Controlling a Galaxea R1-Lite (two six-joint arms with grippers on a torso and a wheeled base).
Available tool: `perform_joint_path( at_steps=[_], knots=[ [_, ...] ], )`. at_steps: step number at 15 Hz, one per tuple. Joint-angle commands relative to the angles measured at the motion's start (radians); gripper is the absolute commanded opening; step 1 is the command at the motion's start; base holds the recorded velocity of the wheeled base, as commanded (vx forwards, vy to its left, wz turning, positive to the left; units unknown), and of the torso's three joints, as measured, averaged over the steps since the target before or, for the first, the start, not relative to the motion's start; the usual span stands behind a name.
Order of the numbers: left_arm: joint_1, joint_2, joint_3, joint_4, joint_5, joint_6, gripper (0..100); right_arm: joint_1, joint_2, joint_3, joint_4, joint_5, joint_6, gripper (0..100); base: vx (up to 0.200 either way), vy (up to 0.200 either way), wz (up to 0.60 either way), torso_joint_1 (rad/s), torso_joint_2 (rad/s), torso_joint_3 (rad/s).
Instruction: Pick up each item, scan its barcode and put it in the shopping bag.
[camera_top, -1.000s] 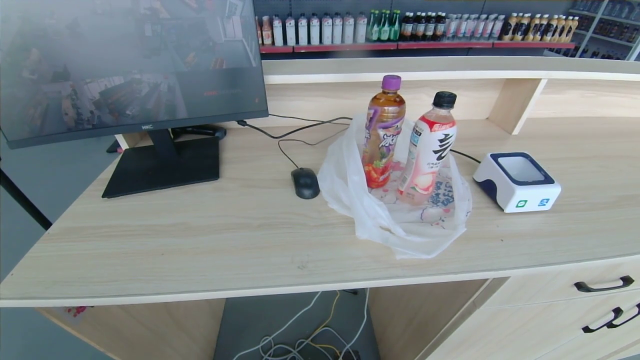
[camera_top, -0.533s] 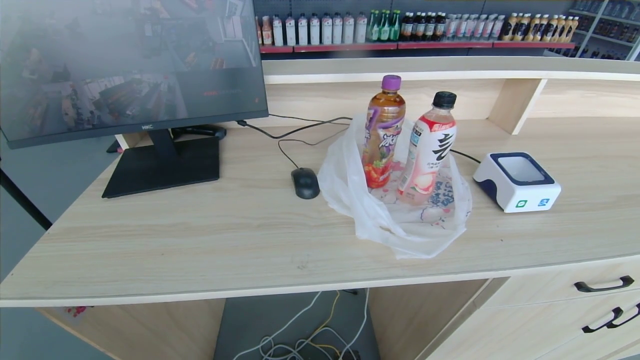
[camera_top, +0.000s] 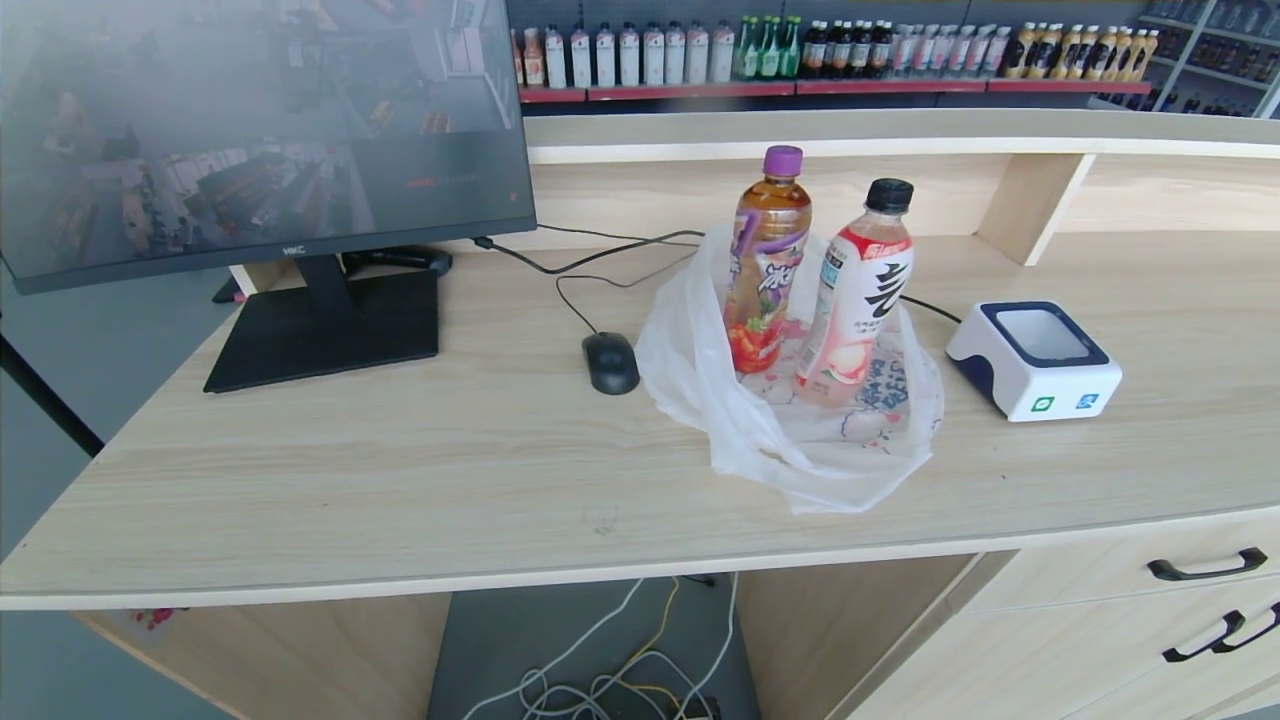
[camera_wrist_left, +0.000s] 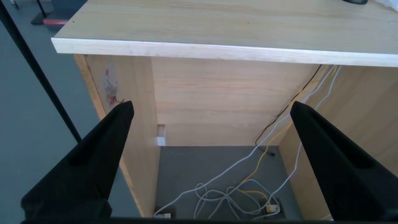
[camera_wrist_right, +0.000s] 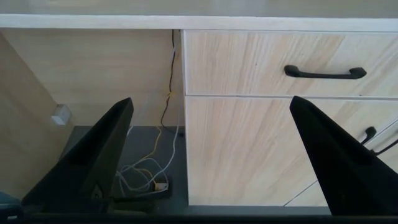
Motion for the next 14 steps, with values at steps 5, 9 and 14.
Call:
perform_joint_path(
  at_steps=[5, 9, 14],
  knots=[
    [0.0, 0.0, 0.0, 0.0, 0.0, -0.003, 100, 0.001, 0.001, 0.0, 0.001, 0.0, -0.002, 100, 0.0, 0.0, 0.0, 0.0, 0.0, 0.0],
    [0.0, 0.001, 0.0, 0.0, 0.0, 0.001, 100, 0.001, 0.001, 0.0, 0.001, 0.0, 0.004, 100, 0.0, 0.0, 0.0, 0.0, 0.0, 0.0],
    [0.0, 0.0, 0.0, 0.0, 0.0, 0.0, 100, 0.001, 0.001, 0.0, 0.001, 0.0, 0.003, 100, 0.0, -0.2, 0.0, 0.001, 0.0, 0.004]
  ],
)
